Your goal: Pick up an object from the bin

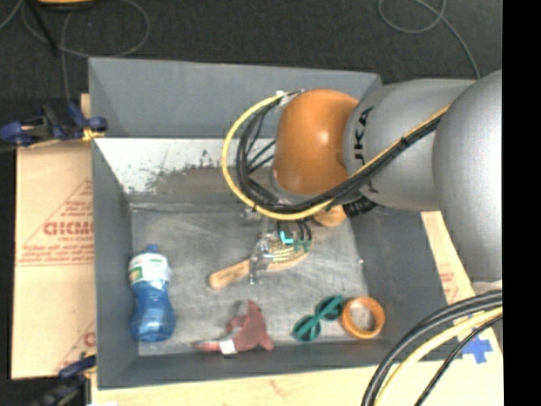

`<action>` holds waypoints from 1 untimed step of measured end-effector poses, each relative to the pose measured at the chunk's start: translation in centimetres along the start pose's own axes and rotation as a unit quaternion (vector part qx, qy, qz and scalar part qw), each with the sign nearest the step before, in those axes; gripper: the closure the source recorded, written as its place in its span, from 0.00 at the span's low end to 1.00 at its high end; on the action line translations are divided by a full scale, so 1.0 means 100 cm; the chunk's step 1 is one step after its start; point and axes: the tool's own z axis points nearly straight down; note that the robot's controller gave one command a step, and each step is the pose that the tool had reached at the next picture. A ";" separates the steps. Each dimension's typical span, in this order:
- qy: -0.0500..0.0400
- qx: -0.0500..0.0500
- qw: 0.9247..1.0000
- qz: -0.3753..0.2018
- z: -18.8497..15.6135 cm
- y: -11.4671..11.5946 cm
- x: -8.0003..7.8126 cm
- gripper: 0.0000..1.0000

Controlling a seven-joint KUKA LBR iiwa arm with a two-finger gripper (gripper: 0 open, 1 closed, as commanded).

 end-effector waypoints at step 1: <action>-0.004 0.000 1.000 0.001 -0.005 0.000 -0.002 0.00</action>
Offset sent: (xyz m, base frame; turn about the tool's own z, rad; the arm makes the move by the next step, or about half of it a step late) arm 0.0131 -0.0647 -0.0579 -0.2922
